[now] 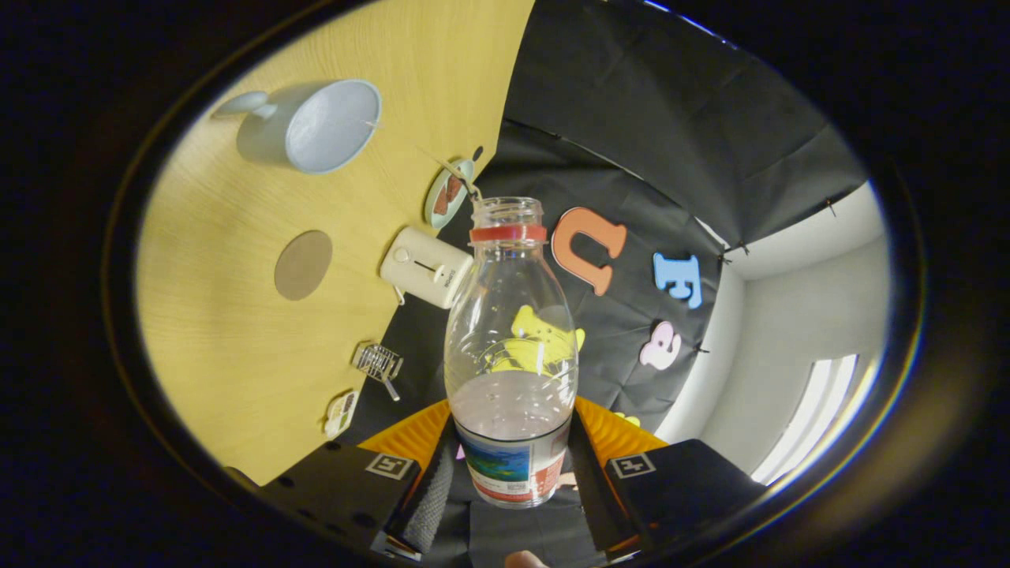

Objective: Take the bottle from table, then pour the juice into the cup, finally place the bottle on the coaster

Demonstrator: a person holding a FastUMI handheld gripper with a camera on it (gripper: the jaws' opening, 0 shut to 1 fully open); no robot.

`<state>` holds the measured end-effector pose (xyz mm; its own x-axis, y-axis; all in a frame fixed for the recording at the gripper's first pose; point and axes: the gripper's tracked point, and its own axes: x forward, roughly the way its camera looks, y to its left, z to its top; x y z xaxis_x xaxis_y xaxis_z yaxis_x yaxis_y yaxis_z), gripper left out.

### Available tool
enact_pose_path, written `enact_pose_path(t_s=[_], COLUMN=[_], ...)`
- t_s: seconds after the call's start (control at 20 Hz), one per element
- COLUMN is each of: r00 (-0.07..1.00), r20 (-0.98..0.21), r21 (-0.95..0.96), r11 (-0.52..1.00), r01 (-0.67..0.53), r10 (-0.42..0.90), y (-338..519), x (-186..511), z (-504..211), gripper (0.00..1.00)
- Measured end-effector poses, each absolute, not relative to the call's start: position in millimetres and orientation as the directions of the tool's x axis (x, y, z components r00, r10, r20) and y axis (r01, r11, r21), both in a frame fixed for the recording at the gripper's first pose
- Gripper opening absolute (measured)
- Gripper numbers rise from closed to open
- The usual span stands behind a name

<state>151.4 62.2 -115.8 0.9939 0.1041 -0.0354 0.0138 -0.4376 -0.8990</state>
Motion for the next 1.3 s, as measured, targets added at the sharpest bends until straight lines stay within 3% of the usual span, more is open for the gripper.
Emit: enact_pose_path(t_s=[1.3], r00=[0.992], r20=[-0.021], r21=[-0.884], r11=[-0.465], r01=[0.040], r10=[0.126], y=[80], x=[150], z=[-99], gripper=[0.76])
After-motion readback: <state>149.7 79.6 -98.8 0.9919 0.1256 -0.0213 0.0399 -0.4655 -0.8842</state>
